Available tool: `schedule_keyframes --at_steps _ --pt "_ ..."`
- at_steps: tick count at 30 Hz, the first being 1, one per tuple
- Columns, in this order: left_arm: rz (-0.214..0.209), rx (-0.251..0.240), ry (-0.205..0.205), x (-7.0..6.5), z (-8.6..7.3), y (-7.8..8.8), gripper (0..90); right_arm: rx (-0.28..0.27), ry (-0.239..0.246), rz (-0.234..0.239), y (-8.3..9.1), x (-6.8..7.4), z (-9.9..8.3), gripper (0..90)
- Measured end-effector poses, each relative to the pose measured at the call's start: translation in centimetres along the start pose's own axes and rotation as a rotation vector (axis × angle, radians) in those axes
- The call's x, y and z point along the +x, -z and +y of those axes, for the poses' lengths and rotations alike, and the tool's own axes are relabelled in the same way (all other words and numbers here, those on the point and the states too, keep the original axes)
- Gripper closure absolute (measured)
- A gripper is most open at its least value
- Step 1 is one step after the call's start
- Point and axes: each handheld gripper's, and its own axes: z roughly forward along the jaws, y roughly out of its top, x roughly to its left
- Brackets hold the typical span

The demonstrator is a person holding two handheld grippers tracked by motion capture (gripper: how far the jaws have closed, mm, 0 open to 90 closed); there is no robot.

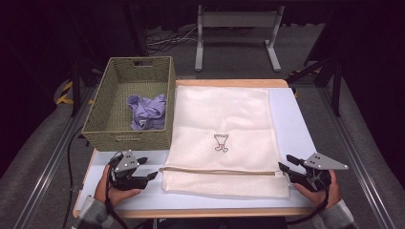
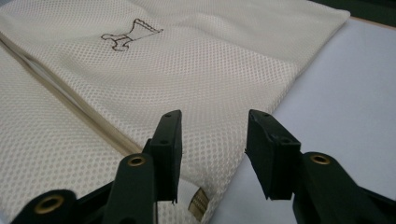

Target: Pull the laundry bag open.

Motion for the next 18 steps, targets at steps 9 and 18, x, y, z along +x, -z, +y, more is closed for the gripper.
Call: schedule_keyframes --at_steps 9,18 --pt "0.070 -0.032 0.061 -0.5 -0.7 0.3 14.5 -0.007 0.052 -0.001 -0.8 1.0 0.8 38.4" --pt "0.082 -0.016 0.071 -0.8 -0.9 0.2 10.9 0.004 0.100 0.053 -1.4 2.2 1.9 30.8"
